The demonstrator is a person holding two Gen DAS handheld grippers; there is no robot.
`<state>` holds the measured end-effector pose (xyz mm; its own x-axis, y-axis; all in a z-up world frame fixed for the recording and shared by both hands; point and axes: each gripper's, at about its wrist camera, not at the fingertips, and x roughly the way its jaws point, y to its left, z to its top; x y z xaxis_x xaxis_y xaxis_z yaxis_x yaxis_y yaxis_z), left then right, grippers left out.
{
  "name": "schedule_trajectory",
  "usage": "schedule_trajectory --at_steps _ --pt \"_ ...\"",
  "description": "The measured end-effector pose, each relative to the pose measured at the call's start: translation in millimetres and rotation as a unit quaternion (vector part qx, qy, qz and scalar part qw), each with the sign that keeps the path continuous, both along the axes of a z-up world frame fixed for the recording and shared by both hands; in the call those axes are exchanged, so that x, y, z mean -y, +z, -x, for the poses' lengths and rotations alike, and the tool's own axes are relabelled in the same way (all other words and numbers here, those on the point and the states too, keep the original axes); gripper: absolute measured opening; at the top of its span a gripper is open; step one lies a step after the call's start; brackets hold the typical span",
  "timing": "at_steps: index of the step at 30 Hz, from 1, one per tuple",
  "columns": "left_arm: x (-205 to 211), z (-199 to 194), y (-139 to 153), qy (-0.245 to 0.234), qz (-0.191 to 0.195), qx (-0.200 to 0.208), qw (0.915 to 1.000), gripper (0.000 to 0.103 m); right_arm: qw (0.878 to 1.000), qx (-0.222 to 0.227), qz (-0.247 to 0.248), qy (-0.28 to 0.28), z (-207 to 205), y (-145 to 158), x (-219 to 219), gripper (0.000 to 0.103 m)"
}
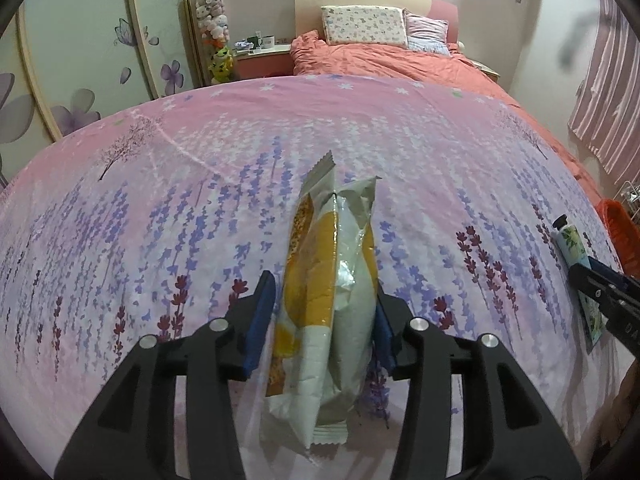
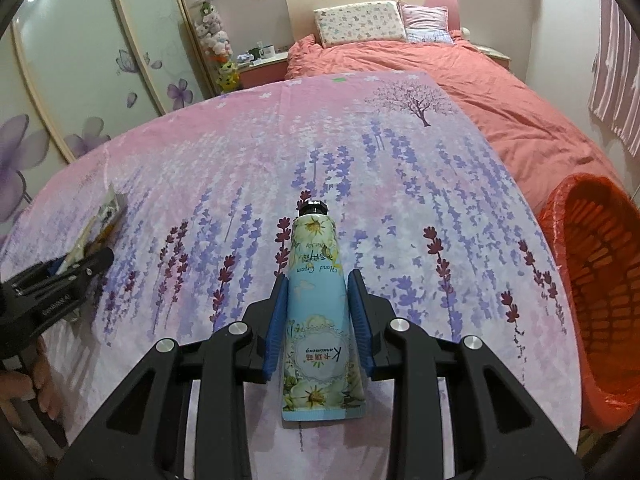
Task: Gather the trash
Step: 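Carry the tube and snack wrapper over the orange basket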
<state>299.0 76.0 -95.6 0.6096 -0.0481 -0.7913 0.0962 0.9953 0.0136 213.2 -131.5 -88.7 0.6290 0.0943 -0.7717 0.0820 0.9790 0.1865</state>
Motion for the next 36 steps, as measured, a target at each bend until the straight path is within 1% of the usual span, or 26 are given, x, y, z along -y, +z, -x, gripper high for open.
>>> schedule_trajectory --at_steps 2,5,12,14,17,19,22,23,27,28,29,30,31,33,36 --pt "0 0 0 -0.001 -0.001 0.000 1.0000 0.046 1.000 0.001 -0.006 0.000 0 0 4 0.031" --pt "1 0 0 -0.001 -0.001 0.000 1.0000 0.047 1.000 -0.001 0.004 0.000 -2 0 0 0.031" --pt "1 0 0 -0.001 -0.001 0.000 1.0000 0.047 0.998 -0.010 0.065 -0.001 -3 2 -17 0.031" --pt "1 0 0 -0.001 0.000 0.000 1.0000 0.047 0.997 -0.012 0.076 -0.007 -2 2 -19 0.037" --pt "1 -1 0 -0.001 0.003 0.000 1.0000 0.047 0.997 -0.012 0.069 -0.016 -1 2 -14 0.039" --pt "1 -2 0 -0.002 0.006 0.000 1.0000 0.048 0.997 -0.013 0.074 -0.018 -1 2 -15 0.039" --pt "-8 -1 1 -0.008 0.034 0.001 0.9994 0.049 0.995 -0.015 0.092 -0.031 0 3 -18 0.040" --pt "-10 0 1 -0.014 0.037 0.001 0.9992 0.049 0.995 -0.015 0.091 -0.034 0 3 -19 0.040" --pt "-12 1 0 -0.025 0.024 0.001 0.9994 0.048 0.997 -0.014 0.070 -0.043 -5 3 -17 0.040" --pt "-13 1 0 -0.024 0.026 0.001 0.9994 0.046 0.996 -0.014 0.070 -0.045 -7 3 -18 0.038" --pt "-14 1 1 -0.021 0.026 0.002 0.9995 0.039 0.996 -0.014 0.070 -0.045 -8 3 -18 0.032" --pt "-14 1 1 -0.020 0.027 0.003 0.9994 0.024 0.996 -0.014 0.073 -0.044 -9 3 -20 0.031" --pt "-14 1 1 -0.025 0.031 0.005 0.9992 0.020 0.996 -0.013 0.080 -0.042 -8 3 -22 0.030" --pt "-13 3 1 -0.029 0.027 0.005 0.9992 0.016 0.996 -0.013 0.082 -0.038 -5 4 -24 0.030" --pt "-11 8 6 -0.036 0.021 0.019 0.9989 0.015 0.997 -0.009 0.067 -0.037 3 5 -24 0.030"
